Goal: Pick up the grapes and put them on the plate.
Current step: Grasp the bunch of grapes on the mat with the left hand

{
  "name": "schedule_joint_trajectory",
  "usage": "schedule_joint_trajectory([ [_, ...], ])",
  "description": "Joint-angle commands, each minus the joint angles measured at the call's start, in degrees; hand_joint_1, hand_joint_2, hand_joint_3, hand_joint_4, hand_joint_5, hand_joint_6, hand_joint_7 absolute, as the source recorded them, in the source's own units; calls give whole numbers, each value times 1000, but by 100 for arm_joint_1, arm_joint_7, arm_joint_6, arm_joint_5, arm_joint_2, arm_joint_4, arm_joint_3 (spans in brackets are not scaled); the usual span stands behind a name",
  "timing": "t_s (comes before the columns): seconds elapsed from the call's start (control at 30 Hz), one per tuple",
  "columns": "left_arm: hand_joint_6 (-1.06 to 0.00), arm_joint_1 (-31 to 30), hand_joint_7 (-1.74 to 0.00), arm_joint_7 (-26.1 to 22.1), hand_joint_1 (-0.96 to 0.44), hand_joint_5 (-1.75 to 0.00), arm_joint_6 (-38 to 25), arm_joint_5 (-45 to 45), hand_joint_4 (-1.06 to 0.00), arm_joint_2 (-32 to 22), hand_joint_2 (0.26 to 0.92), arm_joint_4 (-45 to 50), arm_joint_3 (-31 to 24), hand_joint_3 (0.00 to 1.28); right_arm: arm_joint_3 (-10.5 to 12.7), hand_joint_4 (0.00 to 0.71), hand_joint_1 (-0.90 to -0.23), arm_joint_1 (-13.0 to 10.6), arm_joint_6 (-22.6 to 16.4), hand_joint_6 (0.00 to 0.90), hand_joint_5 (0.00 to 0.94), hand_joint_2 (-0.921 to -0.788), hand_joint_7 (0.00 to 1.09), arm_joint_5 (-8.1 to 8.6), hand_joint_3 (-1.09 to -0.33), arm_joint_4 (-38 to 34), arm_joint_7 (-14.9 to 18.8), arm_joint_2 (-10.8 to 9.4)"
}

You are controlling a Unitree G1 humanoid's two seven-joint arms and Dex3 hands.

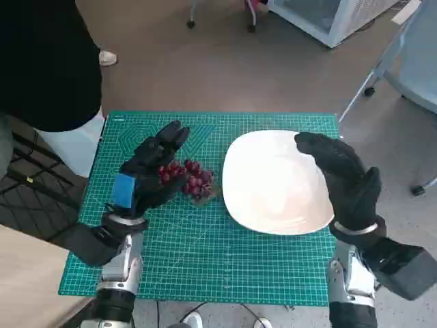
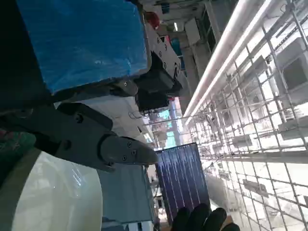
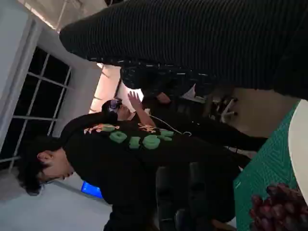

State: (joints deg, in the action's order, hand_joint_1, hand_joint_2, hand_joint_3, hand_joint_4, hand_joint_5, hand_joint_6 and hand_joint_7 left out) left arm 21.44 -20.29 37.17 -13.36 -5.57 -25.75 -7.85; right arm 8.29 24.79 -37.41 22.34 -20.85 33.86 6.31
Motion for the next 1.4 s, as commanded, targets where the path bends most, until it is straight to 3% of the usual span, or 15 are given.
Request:
schedule_joint_trajectory([
  [0.03,-553,-13,0,5,-262,0,14,53,-487,-46,921,40,9,147,-10,204,-511,-125,98,-1,0,-921,402,-2,-577,-6,-31,-24],
  [1.4,-531,-123,0,-33,-270,0,-221,100,-435,-97,921,246,102,145,-37,200,-500,-185,345,-1,0,-921,396,12,-580,223,-46,-13],
])
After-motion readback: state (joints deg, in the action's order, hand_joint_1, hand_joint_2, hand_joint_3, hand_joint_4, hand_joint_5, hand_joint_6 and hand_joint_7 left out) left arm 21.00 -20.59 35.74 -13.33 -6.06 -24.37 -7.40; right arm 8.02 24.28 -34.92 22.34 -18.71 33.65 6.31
